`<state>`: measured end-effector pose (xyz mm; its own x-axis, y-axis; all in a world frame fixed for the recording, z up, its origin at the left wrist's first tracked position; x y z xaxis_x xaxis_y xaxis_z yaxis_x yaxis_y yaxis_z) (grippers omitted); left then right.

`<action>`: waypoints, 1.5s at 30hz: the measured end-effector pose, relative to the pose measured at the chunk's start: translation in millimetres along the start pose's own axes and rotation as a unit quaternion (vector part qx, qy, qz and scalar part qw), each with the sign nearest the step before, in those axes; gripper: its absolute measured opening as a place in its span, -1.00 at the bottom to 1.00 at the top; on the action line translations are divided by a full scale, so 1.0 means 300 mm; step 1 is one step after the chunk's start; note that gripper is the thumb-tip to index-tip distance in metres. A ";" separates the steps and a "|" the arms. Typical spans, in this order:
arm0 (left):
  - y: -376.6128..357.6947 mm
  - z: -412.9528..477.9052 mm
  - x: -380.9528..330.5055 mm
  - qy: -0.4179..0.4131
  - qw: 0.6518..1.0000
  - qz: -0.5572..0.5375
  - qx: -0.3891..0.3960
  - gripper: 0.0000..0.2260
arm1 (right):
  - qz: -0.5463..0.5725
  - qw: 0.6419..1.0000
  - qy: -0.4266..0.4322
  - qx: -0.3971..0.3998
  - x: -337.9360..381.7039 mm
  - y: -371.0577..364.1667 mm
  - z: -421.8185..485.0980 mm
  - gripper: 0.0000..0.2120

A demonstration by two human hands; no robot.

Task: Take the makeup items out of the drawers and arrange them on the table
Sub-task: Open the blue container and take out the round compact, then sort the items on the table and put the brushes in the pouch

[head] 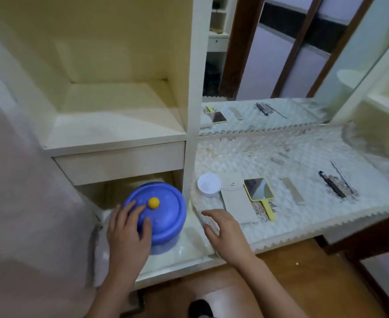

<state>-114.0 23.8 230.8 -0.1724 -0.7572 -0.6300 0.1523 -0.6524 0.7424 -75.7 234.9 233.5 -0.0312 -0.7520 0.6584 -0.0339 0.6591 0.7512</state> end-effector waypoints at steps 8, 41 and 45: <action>-0.150 -0.075 -0.230 -0.246 0.953 -0.066 0.167 -0.83 | 0.056 0.989 -0.137 0.023 -0.276 0.077 -0.099 -0.75; -0.769 0.199 -0.507 0.151 0.972 0.080 0.161 -0.47 | -0.024 0.984 -0.163 0.066 -0.861 0.396 0.262 -0.78; -0.728 0.293 -0.412 0.199 0.967 0.061 0.147 -0.42 | -0.036 0.982 -0.174 0.064 -0.845 0.389 0.269 -0.73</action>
<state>-211.6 262.7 166.7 0.2269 -0.8189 -0.5272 -0.1464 -0.5638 0.8128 -152.3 502.6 150.5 -0.3636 -0.7653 0.5312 -0.1731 0.6158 0.7687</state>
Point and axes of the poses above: each hand's wrist, its own z-axis towards the middle knuckle, its own y-axis out of the back of the hand, x = y × z, the point moved 2 cm from there along z, towards the middle knuckle, and after that the axes turned 6 degrees about x, right-handed, at the moved point
